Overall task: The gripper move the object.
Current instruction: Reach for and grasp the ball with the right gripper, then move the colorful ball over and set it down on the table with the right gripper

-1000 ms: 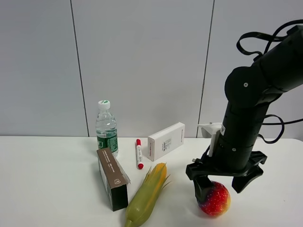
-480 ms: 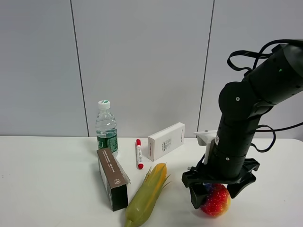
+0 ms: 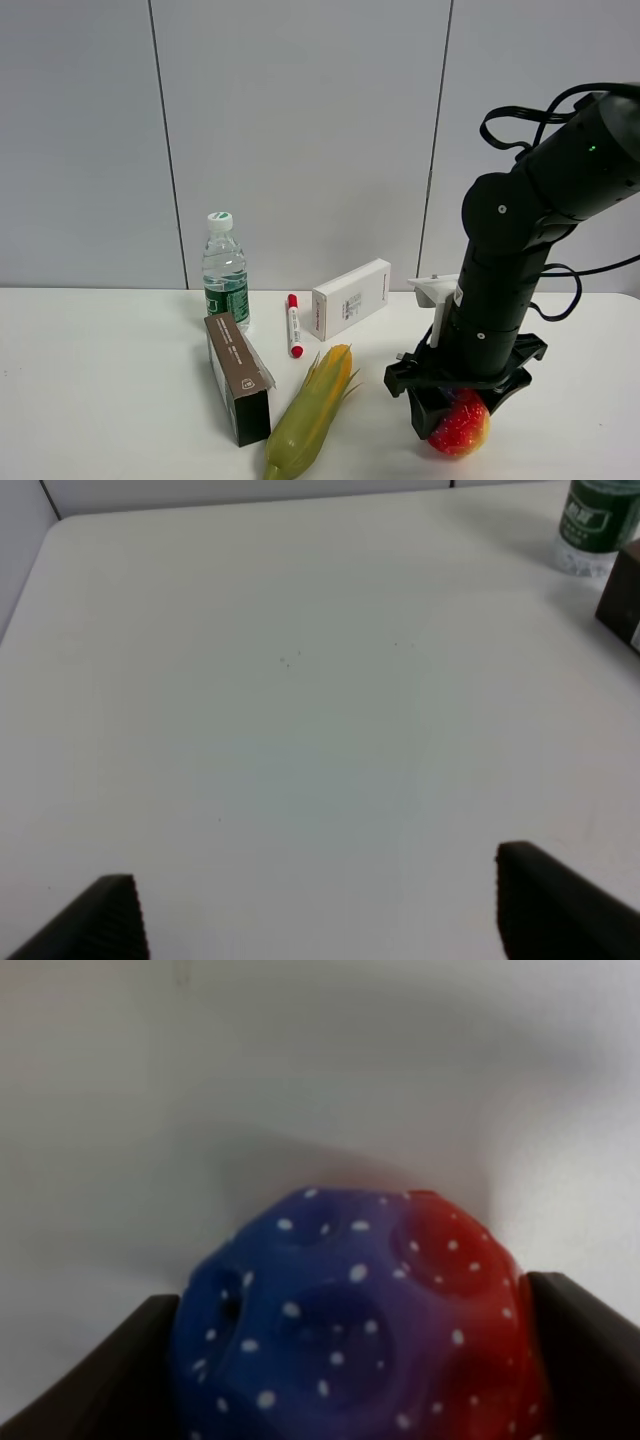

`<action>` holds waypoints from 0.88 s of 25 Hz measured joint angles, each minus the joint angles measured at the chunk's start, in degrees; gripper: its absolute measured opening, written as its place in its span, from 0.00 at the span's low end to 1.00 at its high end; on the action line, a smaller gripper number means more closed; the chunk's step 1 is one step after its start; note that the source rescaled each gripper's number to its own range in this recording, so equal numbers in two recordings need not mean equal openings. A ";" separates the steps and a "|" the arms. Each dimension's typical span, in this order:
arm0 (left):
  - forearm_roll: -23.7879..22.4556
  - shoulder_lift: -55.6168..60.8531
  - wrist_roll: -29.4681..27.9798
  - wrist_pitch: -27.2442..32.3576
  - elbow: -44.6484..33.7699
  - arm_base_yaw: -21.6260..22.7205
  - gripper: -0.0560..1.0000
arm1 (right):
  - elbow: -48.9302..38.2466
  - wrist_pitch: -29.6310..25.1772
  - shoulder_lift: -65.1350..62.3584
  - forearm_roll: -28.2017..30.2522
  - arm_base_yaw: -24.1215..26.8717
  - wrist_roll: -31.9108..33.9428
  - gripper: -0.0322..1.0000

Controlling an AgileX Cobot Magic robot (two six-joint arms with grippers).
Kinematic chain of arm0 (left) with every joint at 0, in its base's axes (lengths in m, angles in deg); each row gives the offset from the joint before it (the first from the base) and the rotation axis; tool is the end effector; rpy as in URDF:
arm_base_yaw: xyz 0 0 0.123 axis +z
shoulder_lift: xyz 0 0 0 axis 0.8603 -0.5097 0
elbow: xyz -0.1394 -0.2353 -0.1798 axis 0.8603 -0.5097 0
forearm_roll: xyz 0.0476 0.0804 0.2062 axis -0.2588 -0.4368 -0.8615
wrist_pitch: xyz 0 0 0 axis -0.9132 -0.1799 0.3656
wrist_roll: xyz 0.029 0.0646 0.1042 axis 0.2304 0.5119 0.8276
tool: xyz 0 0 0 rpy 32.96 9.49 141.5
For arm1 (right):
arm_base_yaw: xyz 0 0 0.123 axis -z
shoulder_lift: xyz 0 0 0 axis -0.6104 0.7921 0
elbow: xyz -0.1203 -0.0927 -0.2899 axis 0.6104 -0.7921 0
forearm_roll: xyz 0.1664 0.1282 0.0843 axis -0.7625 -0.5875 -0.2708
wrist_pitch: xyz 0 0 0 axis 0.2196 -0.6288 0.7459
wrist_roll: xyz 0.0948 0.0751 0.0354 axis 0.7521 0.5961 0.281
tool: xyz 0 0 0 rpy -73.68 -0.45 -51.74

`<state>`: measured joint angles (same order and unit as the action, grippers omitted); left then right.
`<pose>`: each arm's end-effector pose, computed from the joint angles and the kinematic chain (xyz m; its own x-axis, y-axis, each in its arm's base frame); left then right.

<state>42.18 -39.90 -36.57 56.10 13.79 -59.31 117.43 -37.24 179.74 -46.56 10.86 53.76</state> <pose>-0.0392 0.0074 0.2460 -0.4616 -0.0422 -0.8861 -0.0726 0.9973 -0.0097 0.3048 0.1475 0.1419 -0.9540 -0.2697 -0.1312 -0.2696 0.9628 -0.0188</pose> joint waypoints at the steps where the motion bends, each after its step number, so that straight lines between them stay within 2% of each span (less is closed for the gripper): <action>1: 0.00 0.00 0.00 0.00 0.00 0.00 1.00 | 0.00 -0.04 0.00 0.00 0.00 0.00 0.03; 6: 0.00 0.00 0.00 0.00 0.00 0.00 1.00 | 0.10 -1.56 -0.69 -0.06 -0.63 -1.53 0.03; 9: 0.00 0.00 0.00 0.00 0.00 0.00 1.00 | 2.25 -5.96 -4.26 -1.61 -2.35 -2.47 0.03; 14: 0.00 0.00 0.00 0.00 0.00 0.00 1.00 | 13.20 -14.21 -12.95 -8.13 -8.61 -10.13 0.03; 18: 0.00 0.00 0.00 0.00 0.00 0.00 1.00 | 26.26 -16.67 -13.62 -13.39 -16.49 -15.58 0.03; 22: 0.00 0.00 0.00 0.00 0.00 0.00 1.00 | 34.20 -17.13 -8.47 -13.71 -20.94 -17.40 0.03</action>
<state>42.18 -39.90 -36.57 56.10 13.79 -59.31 151.63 -54.36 171.27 -60.27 -10.08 36.37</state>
